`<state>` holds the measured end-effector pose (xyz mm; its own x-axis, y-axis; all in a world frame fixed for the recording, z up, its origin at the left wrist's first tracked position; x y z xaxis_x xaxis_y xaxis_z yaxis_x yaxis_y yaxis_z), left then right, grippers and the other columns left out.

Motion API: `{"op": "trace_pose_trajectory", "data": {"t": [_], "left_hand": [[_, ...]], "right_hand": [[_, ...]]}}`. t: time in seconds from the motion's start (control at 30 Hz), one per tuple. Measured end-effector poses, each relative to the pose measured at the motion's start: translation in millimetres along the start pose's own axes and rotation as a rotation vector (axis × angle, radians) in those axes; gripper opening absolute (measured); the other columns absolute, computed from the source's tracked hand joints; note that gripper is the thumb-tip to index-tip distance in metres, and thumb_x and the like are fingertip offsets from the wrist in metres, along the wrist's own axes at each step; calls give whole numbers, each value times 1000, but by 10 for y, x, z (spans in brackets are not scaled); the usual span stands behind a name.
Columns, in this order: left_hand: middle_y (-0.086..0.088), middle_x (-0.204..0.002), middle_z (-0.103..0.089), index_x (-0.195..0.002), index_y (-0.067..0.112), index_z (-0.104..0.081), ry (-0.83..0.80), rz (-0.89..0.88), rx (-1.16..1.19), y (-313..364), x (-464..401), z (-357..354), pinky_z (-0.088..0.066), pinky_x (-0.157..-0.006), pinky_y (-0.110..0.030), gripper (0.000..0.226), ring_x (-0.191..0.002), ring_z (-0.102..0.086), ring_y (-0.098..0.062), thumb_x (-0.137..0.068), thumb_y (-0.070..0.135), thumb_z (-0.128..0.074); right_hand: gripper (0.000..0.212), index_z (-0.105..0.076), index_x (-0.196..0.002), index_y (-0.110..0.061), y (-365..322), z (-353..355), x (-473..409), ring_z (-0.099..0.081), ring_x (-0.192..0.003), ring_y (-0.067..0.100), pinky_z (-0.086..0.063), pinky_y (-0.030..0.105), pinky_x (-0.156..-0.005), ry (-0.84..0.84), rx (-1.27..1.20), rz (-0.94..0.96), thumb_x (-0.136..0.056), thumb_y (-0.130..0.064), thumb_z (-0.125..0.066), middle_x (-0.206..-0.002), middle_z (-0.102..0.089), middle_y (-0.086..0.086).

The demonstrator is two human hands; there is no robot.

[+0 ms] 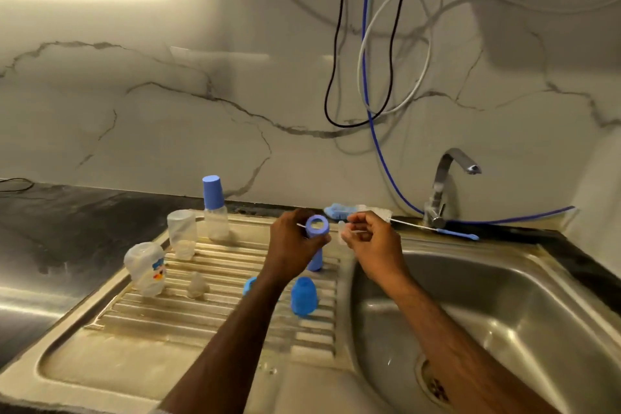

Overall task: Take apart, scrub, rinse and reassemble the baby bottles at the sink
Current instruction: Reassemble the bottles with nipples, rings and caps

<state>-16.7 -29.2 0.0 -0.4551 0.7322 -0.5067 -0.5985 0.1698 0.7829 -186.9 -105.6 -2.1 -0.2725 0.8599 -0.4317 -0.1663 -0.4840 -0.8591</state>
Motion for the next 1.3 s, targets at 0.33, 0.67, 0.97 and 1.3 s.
{"op": "trace_pose_trajectory", "data": {"t": [0.33,0.67,0.97,1.3], "left_hand": [[6,-98,-74,-107,17,-72,16,92,279,224,405,-709,-59,-78,-23,40,-90,-71,-10,-72,14,-90],[20,-98,-67,-110,26,-67,-97,45,166,247,451,-937,-54,-77,-12,42,-93,-64,9,-75,19,-89],[12,-94,-71,-103,27,-70,-86,23,98,221,465,-955,-56,-75,-16,32,-87,-68,-1,-76,23,-88],[8,-104,-70,-111,24,-70,-90,4,41,146,454,-978,-58,-83,-26,39,-94,-66,-7,-77,29,-88]], "right_hand": [[28,-71,-94,-15,519,498,285,-73,-84,12,-59,24,-75,62,-234,-186,-74,-3,-85,-90,-76,0],[34,-70,-106,-8,591,459,241,-74,-97,23,-58,26,-73,-102,-571,-240,-82,16,-66,-101,-77,9],[32,-72,-109,-23,529,474,232,-72,-99,17,-60,30,-75,-98,-361,-91,-88,1,-70,-112,-72,5],[18,-73,-92,-26,444,499,202,-63,-94,9,-50,21,-82,-98,-28,84,-85,-9,-75,-103,-66,-6]]}}
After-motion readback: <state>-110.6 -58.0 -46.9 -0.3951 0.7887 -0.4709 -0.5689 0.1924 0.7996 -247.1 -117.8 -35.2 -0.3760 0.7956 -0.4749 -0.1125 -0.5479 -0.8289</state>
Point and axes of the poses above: each hand's wrist, its own x-axis away from the middle knuckle, its own z-axis out of the back of the hand, y = z × x, the point moved 6 cm from there along -x, towards the middle knuckle
